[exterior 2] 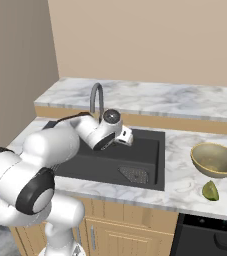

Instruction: Remove the broccoli and lemon wedge from the sink. Then move the bowl and cup from the counter to the sink for washing.

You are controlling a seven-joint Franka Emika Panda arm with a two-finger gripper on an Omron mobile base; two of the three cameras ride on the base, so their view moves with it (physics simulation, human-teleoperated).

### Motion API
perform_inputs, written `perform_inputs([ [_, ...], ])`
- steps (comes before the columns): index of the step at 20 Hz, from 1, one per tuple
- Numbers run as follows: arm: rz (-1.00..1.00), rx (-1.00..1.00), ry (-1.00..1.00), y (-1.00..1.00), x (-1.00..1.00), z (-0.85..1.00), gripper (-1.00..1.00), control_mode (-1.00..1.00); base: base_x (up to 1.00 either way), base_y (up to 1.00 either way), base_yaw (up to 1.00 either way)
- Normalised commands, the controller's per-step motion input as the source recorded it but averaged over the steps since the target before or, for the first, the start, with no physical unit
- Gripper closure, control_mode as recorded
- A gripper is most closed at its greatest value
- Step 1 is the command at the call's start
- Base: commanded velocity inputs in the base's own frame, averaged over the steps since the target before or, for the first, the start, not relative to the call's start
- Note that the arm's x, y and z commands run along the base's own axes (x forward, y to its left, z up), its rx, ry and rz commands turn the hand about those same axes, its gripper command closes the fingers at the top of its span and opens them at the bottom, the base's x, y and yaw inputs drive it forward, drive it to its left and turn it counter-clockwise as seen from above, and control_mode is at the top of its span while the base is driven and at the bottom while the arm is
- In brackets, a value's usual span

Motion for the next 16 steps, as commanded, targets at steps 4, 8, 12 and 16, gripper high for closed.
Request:
perform_inputs([
  [4,-0.05,0.00,0.14,-0.30,-0.05,0.33,1.00,-1.00,0.00,0.00,0.00],
  [8,-0.09,-0.01,0.15,-0.26,-0.07,0.18,1.00,-1.00,0.00,0.00,0.00],
  [12,-0.09,0.00,0.13,-0.31,-0.11,0.10,1.00,-1.00,0.00,0.00,0.00],
  [16,-0.11,0.00,0.12,-0.32,-0.11,0.04,1.00,-1.00,0.00,0.00,0.00],
])
